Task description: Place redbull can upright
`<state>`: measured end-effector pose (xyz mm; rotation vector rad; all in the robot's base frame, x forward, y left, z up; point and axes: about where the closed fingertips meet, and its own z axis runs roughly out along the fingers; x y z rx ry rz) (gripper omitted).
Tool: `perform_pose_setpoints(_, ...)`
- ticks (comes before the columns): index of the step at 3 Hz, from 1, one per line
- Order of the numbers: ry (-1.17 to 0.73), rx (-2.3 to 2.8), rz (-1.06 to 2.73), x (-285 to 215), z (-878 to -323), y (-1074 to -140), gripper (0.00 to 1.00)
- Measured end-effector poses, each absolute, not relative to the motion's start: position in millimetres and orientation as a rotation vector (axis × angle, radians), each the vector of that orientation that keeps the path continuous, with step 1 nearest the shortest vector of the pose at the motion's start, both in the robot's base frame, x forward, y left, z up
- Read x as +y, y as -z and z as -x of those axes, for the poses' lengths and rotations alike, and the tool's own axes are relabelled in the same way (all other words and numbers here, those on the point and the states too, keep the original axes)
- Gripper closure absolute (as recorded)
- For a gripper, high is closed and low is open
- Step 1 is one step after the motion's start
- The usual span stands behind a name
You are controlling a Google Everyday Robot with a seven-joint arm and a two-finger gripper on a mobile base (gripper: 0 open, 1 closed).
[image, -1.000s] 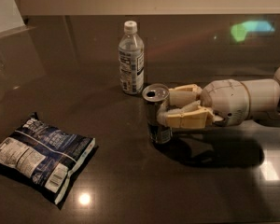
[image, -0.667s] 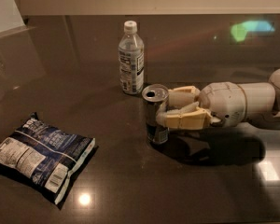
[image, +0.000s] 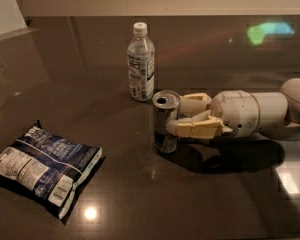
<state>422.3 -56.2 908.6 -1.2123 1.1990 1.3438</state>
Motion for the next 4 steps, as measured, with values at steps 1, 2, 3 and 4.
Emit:
perform_pose_setpoints(1, -1.346, 1.187, 1.215, -57.5, -423.6, -907.0, 0.36)
perform_pose_setpoints(2, -1.347, 1.185, 1.219, -55.4, -423.3, -907.8, 0.12)
perform_pose_setpoints(3, -1.348, 1.183, 1.223, -53.4, -422.9, -908.6, 0.0)
perform_pose_setpoints(4, -1.348, 1.183, 1.223, -53.4, -422.9, -908.7, 0.0)
